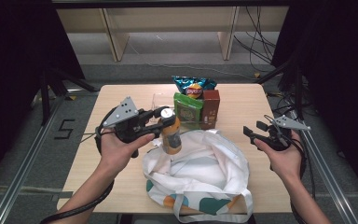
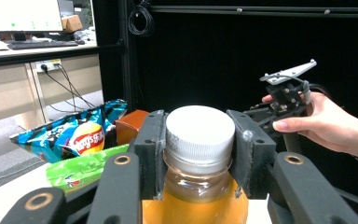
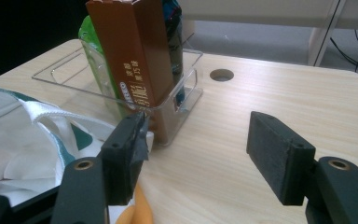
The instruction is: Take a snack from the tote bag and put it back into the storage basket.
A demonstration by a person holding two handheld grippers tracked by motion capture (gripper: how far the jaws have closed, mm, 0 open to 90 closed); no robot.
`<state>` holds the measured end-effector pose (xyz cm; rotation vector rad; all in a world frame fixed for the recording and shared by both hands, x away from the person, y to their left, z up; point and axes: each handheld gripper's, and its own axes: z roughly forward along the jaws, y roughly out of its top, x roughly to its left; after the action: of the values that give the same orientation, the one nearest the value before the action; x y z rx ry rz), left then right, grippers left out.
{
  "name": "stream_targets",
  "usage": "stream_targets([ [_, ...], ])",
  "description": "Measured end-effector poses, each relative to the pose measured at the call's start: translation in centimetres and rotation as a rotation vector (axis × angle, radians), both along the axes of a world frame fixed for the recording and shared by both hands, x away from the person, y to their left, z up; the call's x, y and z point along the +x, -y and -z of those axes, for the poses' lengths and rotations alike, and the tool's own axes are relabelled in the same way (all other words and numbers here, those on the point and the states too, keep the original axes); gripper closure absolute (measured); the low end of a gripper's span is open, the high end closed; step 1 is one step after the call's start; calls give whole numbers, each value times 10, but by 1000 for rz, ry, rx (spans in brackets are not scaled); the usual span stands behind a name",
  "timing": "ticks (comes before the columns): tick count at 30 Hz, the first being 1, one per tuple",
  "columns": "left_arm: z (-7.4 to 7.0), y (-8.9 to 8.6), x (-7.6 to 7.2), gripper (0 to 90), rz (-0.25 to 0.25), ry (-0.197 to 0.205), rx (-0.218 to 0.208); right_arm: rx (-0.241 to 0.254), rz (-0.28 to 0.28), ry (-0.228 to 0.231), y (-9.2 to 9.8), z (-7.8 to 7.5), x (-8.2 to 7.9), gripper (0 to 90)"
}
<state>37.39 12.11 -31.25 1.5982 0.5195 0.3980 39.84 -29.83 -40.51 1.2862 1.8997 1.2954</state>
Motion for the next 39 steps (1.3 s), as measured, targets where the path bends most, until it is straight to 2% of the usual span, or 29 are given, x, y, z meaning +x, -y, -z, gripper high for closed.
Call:
stream_targets([
  [3, -3, -1, 2, 591, -4, 6, 4, 3, 0, 10, -1, 1, 0, 389],
  [4, -4, -1, 2, 590, -5, 7, 4, 19, 8, -7, -2, 0, -1, 389],
  [5, -6, -2, 4, 590, -7, 9, 3, 17, 1, 6, -2, 0, 0, 389],
  [8, -8, -2, 6, 590, -10, 9, -1, 20, 3, -6, -2, 0, -1, 388],
  [9, -9, -3, 8, 590, -11, 9, 2, 8, -5, 6, 0, 0, 0, 388],
  [12, -10, -4, 11, 590, -17, 14, 0, 11, -6, 14, 0, 1, 1, 388],
  [18, -14, -5, 16, 590, -19, 23, 2, 24, 2, 5, -2, 0, 0, 388],
  [20, -15, -6, 18, 590, -20, 24, 1, 23, -6, 1, -1, -1, -1, 389],
  [21, -15, -7, 19, 590, -23, 29, 4, -6, -13, 18, 1, 0, 1, 393],
  [27, -17, -9, 26, 590, -29, 36, 1, -12, -6, 17, 1, 0, 1, 395],
  [30, -17, -10, 29, 590, -36, 38, 3, -7, -21, 10, 2, 0, 0, 397],
  [32, -18, -12, 31, 590, -42, 38, 7, 15, -4, -4, 0, -1, -2, 397],
  [34, -18, -12, 32, 590, -42, 39, 4, -7, 0, 16, 0, 0, 0, 397],
  [36, -18, -14, 34, 590, -42, 41, 5, -7, -4, 20, 1, 0, 0, 397],
  [37, -18, -14, 35, 590, -45, 40, 5, 15, 13, -5, -2, -1, -2, 397],
  [39, -18, -15, 37, 590, -49, 43, 9, 11, 14, -4, -2, -1, -2, 398],
])
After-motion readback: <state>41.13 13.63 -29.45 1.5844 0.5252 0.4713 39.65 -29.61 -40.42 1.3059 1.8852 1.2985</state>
